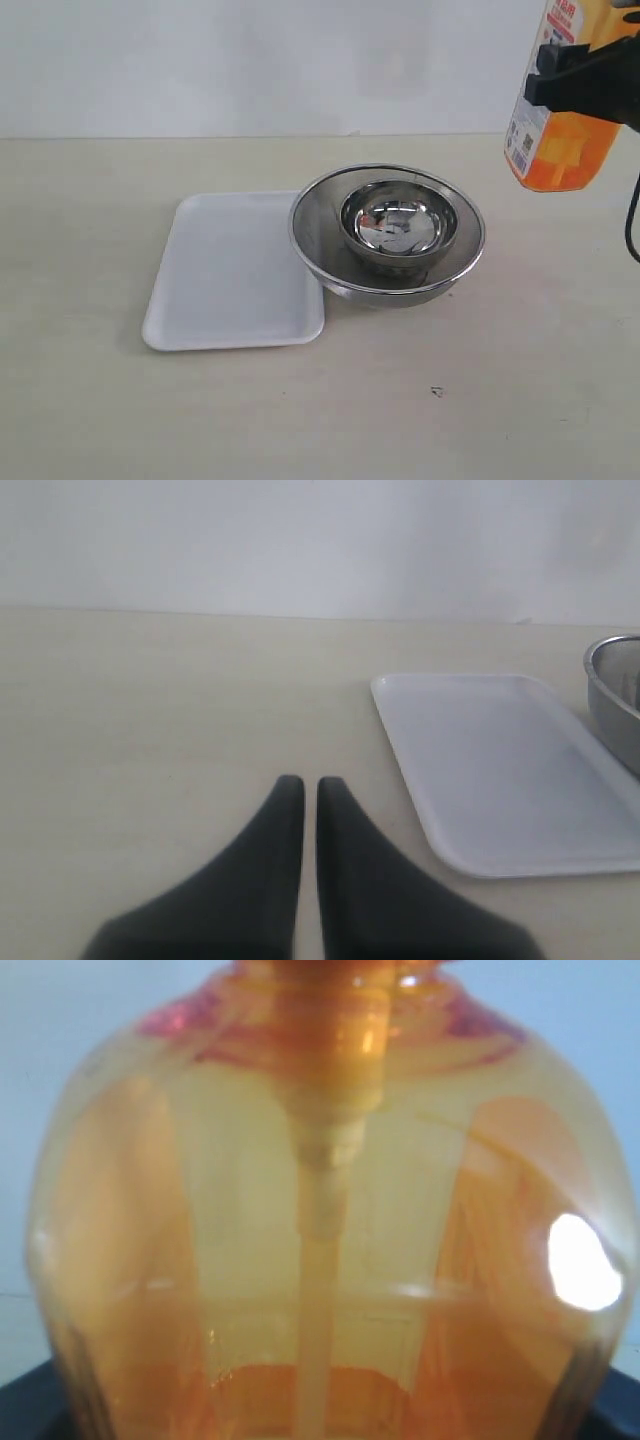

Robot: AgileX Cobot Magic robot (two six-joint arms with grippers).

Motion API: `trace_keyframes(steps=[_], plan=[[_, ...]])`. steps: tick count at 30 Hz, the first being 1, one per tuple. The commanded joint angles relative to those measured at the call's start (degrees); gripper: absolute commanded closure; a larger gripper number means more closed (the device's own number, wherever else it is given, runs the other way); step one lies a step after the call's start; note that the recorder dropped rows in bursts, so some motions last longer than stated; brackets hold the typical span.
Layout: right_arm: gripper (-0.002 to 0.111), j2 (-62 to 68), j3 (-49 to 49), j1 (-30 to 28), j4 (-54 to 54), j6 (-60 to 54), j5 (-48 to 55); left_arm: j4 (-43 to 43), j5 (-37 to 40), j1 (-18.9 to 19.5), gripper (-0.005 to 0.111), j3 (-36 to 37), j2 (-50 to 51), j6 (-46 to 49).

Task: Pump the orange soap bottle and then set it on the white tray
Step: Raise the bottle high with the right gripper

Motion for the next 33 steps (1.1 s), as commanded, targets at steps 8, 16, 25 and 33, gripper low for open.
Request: trace_keyframes(steps=[8,16,25,33], plan=[[0.109,-2.87,-1.33,-0.17,-0.20,-0.46,-1.19,-0.41,-0.34,0.09,0.102,0.23,-0.21,0.26],[0.109,-2.87,-1.33,-0.17,-0.20,-0.46,-1.36,-0.41,-0.34,0.09,0.102,0.23,-0.21,0.26],[0.109,-2.87,-1.33,-0.17,-3.25,2.76,-1.33,-0.41,-0.34,0.09,0.102,0.23,-0.21,0.26],[0.109,-2.87,-4.00,-0.17,-13.38,12.94,-0.09,-0.41,-0.34,0.09,0.102,0.23,-0.21,0.26]])
